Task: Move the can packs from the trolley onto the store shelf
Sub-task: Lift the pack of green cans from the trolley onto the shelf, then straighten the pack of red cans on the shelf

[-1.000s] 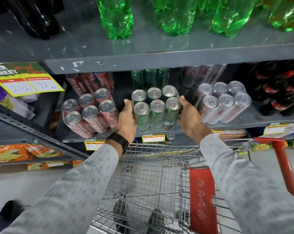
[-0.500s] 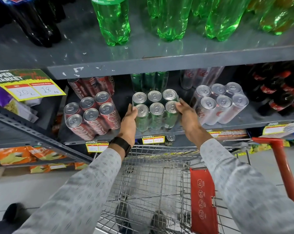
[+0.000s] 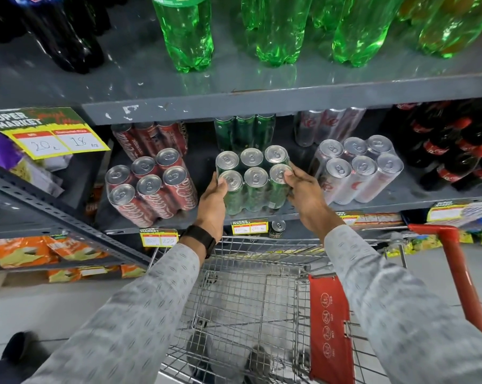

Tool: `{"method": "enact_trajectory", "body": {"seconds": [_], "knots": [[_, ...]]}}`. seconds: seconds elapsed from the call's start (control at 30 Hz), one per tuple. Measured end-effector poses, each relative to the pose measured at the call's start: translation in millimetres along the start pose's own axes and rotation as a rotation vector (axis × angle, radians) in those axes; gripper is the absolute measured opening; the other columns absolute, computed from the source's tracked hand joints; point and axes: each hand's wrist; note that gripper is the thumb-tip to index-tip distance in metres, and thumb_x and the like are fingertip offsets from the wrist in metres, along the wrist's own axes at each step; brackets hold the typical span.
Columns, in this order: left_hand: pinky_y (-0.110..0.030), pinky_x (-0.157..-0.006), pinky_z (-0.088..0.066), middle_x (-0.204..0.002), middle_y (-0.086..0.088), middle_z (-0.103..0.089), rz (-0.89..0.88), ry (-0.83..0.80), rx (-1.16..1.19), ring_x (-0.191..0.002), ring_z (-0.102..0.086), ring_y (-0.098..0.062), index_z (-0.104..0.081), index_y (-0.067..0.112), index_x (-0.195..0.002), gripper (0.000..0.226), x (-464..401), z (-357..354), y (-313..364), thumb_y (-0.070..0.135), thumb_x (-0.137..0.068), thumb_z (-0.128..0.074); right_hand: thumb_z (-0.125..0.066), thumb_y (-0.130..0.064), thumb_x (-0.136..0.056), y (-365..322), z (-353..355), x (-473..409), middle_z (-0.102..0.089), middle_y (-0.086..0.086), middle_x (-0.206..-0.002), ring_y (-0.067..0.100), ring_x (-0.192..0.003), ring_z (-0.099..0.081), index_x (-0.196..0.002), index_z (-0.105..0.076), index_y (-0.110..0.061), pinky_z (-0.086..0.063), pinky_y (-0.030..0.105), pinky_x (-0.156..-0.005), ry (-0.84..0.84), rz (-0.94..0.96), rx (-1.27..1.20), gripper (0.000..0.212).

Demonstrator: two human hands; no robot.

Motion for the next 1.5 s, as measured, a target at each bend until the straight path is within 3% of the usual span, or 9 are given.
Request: {"method": "enact_trajectory", "body": {"seconds": [0.3,0.43,0.57,0.77,0.9,1.07,1.2,1.33,1.5], "knots": [[-0.045,-0.132,-0.027,-0.165,0.007,-0.048,0.012,-0.034,0.016,-0.156,-0.042,-0.017,-0.037,0.031,-0.163,0.059,5.5,-0.7,7.2,0.033,-0.106,-0.054,-0.055,-0.011,-0.101,2.7,-2.1,-4.1,-0.059,0.007,-0.148,0.022,-0.139,-0.052,-0.148,-0.051,-0.012,-0.037,0.042,-0.120,0.023,-0.013,0.010,0.047],[-0.042,-0.132,-0.028,-0.170,0.006,-0.038,-0.024,-0.005,-0.067,-0.157,-0.039,-0.014,-0.030,0.026,-0.166,0.069,21.7,11.5,14.9,0.033,-0.103,-0.059,-0.061,-0.021,-0.098,-0.1,-11.4,7.0,-0.049,0.002,-0.156,0.016,-0.143,-0.045,-0.154,-0.040,-0.012,-0.031,0.032,-0.122,0.142,0.062,0.154,0.060],[-0.006,-0.104,-0.049,-0.154,0.010,-0.053,-0.322,-0.007,-0.304,-0.131,-0.059,0.008,-0.049,0.017,-0.157,0.057,59.2,66.8,28.3,0.019,-0.101,-0.064,-0.055,-0.026,-0.098,-7.1,-30.8,32.3,-0.052,0.005,-0.153,0.018,-0.142,-0.046,-0.150,-0.048,-0.014,-0.032,0.025,-0.118,0.286,0.402,0.515,0.054],[-0.043,-0.103,-0.060,-0.112,-0.015,-0.080,-0.531,0.448,-0.370,-0.106,-0.077,-0.032,-0.077,0.006,-0.119,0.032,77.7,171.0,34.1,-0.004,-0.095,-0.060,-0.055,-0.015,-0.098,-8.9,-117.3,60.9,-0.068,0.007,-0.136,0.015,-0.124,-0.063,-0.138,-0.062,-0.011,-0.042,0.018,-0.110,0.134,0.702,0.658,0.041],[-0.018,-0.089,-0.059,-0.110,-0.016,-0.070,-0.391,0.522,-0.200,-0.098,-0.070,-0.019,-0.069,-0.004,-0.125,0.028,46.3,200.4,41.0,-0.004,-0.101,-0.054,-0.053,-0.025,-0.101,16.3,-188.4,58.1,-0.057,0.006,-0.150,0.020,-0.137,-0.054,-0.149,-0.050,-0.014,-0.041,0.035,-0.116,-0.096,0.473,0.696,0.050],[-0.042,-0.116,-0.048,-0.139,-0.009,-0.067,-0.265,0.191,-0.150,-0.129,-0.063,-0.023,-0.056,0.003,-0.148,0.043,25.5,196.8,44.3,0.008,-0.105,-0.054,-0.053,-0.032,-0.100,31.6,-225.3,37.1,-0.052,0.008,-0.154,0.026,-0.139,-0.052,-0.155,-0.040,-0.017,-0.039,0.038,-0.117,-0.059,0.134,0.618,0.058],[-0.050,-0.120,-0.047,-0.143,-0.014,-0.068,-0.272,0.190,-0.103,-0.138,-0.062,-0.030,-0.059,0.005,-0.147,0.042,21.9,201.9,47.6,0.015,-0.105,-0.056,-0.062,-0.016,-0.095,37.0,-229.9,28.8,-0.073,0.009,-0.126,0.022,-0.114,-0.068,-0.129,-0.067,-0.012,-0.053,0.046,-0.104,-0.004,0.109,0.397,0.035],[-0.044,-0.121,-0.046,-0.140,-0.014,-0.070,-0.247,0.210,-0.094,-0.137,-0.063,-0.028,-0.062,0.005,-0.144,0.040,11.4,212.5,56.7,0.018,-0.107,-0.053,-0.066,-0.012,-0.093,43.1,-232.6,37.3,-0.076,-0.007,-0.104,0.004,-0.091,-0.069,-0.130,-0.069,-0.016,-0.059,0.020,-0.075,-0.021,0.132,0.316,0.037],[-0.045,-0.123,-0.043,-0.136,-0.015,-0.071,-0.176,0.231,-0.065,-0.132,-0.064,-0.026,-0.066,-0.002,-0.137,0.037,3.3,222.9,66.3,0.015,-0.107,-0.052,-0.069,-0.013,-0.093,56.5,-237.6,46.4,-0.073,-0.002,-0.122,0.010,-0.107,-0.069,-0.136,-0.064,-0.013,-0.057,0.020,-0.085,-0.003,0.137,0.255,0.043]]}}
Point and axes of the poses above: each hand's wrist, its own x-axis away from the middle knuckle, its own z-axis out of the back of the hand, y = z × x
